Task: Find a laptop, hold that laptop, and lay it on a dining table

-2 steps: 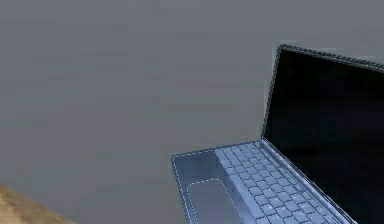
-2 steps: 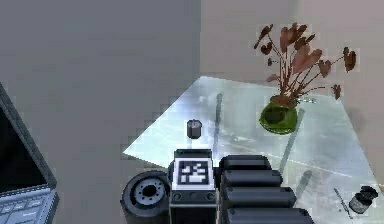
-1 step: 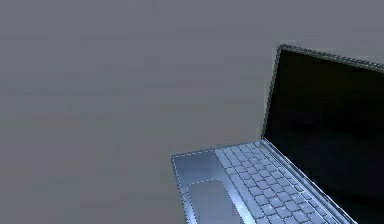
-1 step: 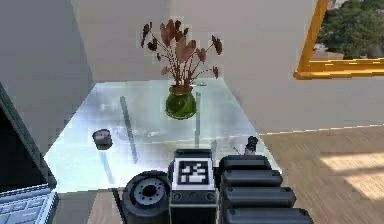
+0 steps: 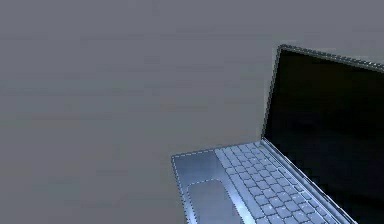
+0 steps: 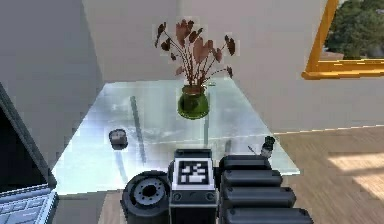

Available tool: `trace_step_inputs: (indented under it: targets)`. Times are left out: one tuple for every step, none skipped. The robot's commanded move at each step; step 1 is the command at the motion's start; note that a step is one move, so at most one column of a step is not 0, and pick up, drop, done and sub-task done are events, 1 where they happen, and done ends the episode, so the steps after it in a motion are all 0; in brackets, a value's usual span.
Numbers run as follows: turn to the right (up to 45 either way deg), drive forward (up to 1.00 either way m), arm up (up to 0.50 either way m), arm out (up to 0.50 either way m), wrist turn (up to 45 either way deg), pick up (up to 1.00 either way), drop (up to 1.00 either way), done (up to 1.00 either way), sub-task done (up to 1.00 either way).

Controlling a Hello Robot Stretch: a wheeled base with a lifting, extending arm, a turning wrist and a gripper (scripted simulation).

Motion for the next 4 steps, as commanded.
trace_step_inputs:
  targets:
    - [45.0, 0.00, 0.00, 0.00, 0.0, 0.00, 0.00, 0.00, 0.00]
    - [45.0, 0.00, 0.00, 0.00, 0.0, 0.00, 0.00, 0.00, 0.00]
    - [45.0, 0.00, 0.00, 0.00, 0.0, 0.00, 0.00, 0.00, 0.00]
    - [30.0, 0.00, 0.00, 0.00, 0.0, 0.00, 0.00, 0.00, 0.00]
